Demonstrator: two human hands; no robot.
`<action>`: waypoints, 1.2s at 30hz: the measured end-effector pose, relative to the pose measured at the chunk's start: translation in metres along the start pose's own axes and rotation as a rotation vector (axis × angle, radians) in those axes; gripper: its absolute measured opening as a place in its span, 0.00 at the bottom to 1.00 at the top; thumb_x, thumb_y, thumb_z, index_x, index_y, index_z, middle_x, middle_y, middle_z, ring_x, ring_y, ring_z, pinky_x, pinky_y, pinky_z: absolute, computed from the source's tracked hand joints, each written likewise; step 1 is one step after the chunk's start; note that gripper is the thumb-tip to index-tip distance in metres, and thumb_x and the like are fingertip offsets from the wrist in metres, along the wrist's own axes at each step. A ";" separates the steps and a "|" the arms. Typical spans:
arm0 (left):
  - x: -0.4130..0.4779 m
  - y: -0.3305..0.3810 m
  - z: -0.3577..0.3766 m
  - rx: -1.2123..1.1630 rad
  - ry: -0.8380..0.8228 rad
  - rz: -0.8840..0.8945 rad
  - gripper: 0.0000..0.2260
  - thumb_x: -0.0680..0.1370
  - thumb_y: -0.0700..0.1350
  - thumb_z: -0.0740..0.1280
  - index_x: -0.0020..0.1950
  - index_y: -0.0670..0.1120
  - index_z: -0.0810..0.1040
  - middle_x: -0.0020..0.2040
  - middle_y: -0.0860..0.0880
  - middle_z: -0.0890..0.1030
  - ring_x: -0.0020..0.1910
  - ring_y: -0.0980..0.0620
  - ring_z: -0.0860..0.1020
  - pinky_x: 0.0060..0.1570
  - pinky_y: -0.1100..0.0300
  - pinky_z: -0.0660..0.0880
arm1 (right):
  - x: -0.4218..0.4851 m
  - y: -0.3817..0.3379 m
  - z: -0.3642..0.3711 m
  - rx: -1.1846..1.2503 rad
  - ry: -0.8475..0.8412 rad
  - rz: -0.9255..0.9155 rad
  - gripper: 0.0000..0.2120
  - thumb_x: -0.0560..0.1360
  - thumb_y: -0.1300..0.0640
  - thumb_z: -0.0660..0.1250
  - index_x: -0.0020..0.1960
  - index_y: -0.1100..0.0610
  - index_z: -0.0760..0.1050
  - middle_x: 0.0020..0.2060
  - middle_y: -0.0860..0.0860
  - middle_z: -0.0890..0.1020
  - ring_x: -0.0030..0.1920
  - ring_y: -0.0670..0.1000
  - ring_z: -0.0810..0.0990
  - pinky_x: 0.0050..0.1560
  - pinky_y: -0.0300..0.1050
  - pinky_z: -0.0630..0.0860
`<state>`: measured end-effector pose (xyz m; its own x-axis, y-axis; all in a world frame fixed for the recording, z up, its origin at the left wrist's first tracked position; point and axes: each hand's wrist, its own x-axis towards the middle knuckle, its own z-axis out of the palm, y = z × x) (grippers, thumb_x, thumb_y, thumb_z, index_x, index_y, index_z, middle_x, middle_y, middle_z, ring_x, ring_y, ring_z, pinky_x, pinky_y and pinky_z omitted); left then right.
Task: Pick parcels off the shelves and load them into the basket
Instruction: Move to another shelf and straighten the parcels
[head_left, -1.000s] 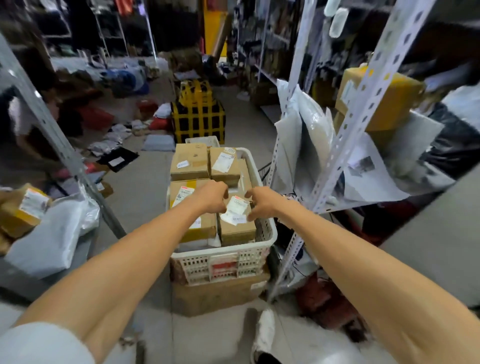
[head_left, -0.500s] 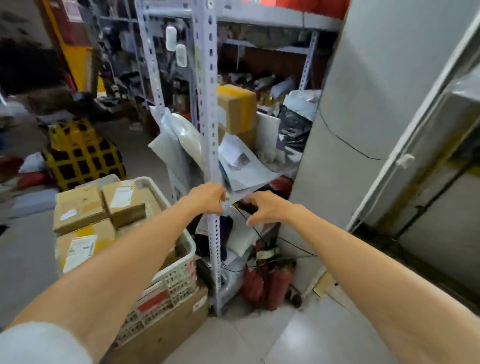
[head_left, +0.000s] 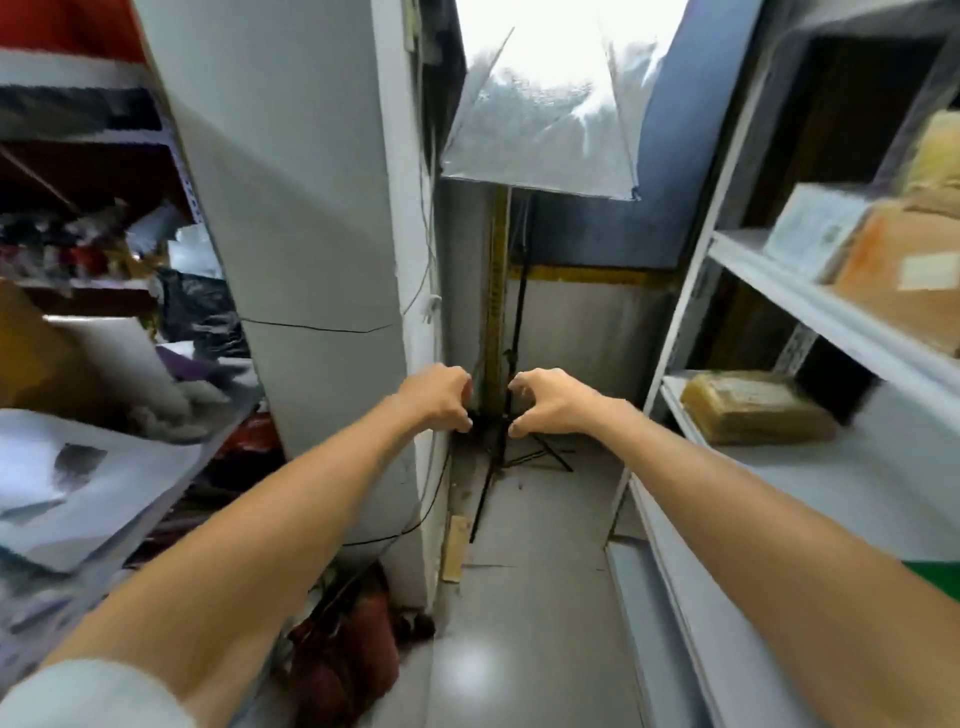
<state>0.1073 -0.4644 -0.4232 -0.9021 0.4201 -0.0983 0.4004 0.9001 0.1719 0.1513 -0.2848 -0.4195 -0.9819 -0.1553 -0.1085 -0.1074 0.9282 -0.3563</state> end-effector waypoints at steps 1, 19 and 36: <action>0.013 0.017 0.002 0.002 0.004 0.045 0.19 0.69 0.50 0.74 0.58 0.48 0.76 0.55 0.48 0.80 0.54 0.47 0.77 0.51 0.54 0.76 | -0.005 0.018 -0.003 0.012 0.022 0.051 0.33 0.69 0.49 0.75 0.71 0.57 0.68 0.63 0.56 0.76 0.63 0.55 0.75 0.61 0.47 0.74; 0.138 0.246 0.044 0.175 -0.059 0.772 0.22 0.73 0.49 0.71 0.65 0.48 0.73 0.58 0.46 0.77 0.54 0.45 0.77 0.43 0.58 0.71 | -0.119 0.195 -0.032 0.075 0.202 0.780 0.36 0.70 0.48 0.73 0.74 0.55 0.64 0.69 0.55 0.72 0.66 0.55 0.72 0.64 0.51 0.72; 0.155 0.375 0.101 0.277 -0.278 1.316 0.23 0.73 0.51 0.72 0.66 0.49 0.73 0.61 0.47 0.78 0.55 0.46 0.78 0.50 0.56 0.75 | -0.192 0.204 -0.001 0.329 0.369 1.341 0.36 0.72 0.51 0.72 0.75 0.55 0.62 0.71 0.55 0.69 0.66 0.56 0.72 0.57 0.45 0.72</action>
<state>0.1337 -0.0501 -0.4732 0.2134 0.9535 -0.2130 0.9758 -0.1974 0.0939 0.3178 -0.0657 -0.4709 -0.2991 0.9045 -0.3041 0.9088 0.1729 -0.3797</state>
